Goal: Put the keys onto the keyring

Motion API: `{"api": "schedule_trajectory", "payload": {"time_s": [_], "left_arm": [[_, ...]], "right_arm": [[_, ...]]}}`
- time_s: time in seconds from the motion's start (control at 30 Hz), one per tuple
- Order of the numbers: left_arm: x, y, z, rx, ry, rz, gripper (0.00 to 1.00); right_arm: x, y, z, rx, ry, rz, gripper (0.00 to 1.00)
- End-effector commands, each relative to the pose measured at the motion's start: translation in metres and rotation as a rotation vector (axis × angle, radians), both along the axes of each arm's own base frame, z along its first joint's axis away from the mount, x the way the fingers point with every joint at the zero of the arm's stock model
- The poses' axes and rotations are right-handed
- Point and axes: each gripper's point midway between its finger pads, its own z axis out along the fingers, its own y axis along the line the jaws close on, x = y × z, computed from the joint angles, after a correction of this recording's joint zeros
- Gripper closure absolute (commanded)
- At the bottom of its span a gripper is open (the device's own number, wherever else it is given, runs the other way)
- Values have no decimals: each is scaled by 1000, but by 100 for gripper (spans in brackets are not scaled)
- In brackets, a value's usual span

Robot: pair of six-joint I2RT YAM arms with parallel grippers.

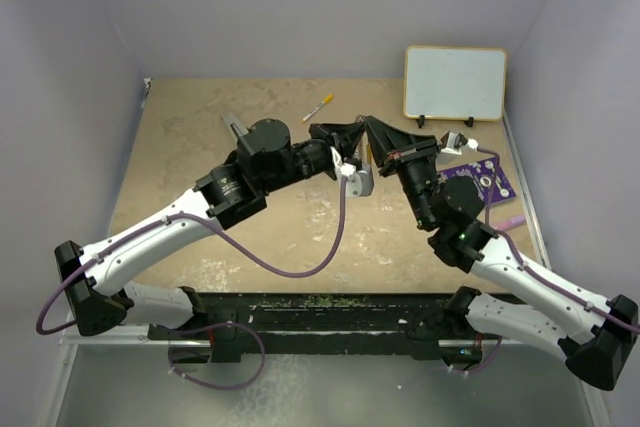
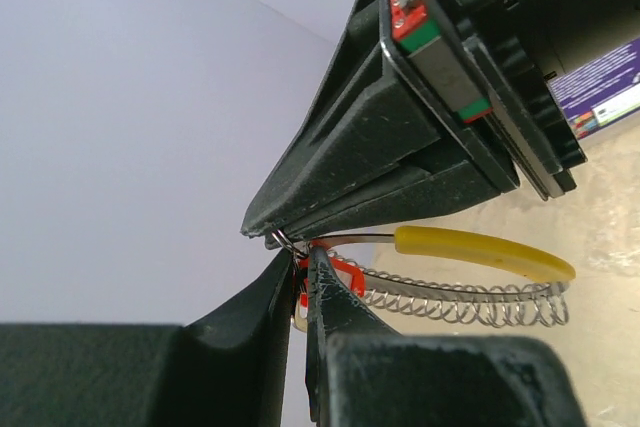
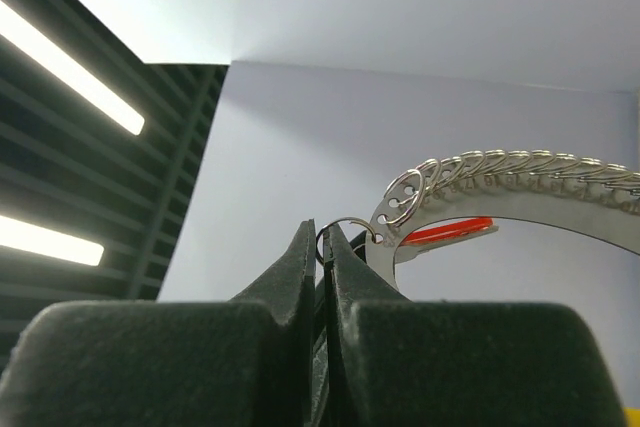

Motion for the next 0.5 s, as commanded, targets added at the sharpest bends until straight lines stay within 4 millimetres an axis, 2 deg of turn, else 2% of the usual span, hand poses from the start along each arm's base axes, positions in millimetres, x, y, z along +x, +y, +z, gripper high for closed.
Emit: {"api": "schedule_trajectory", "payload": {"time_s": [0.0,0.27,0.47], "left_arm": [[-9,0,35,-80,-194,43,88],[6,9,33,-149,-271,170,88],[6,12,35,-215,-345,190,86]], "right_arm": [[-7,-18,33,237,-40,3,100],[-10,-37,49,294,-61,-46,100],[-11,-44,54,327,-65,-64,100]]}}
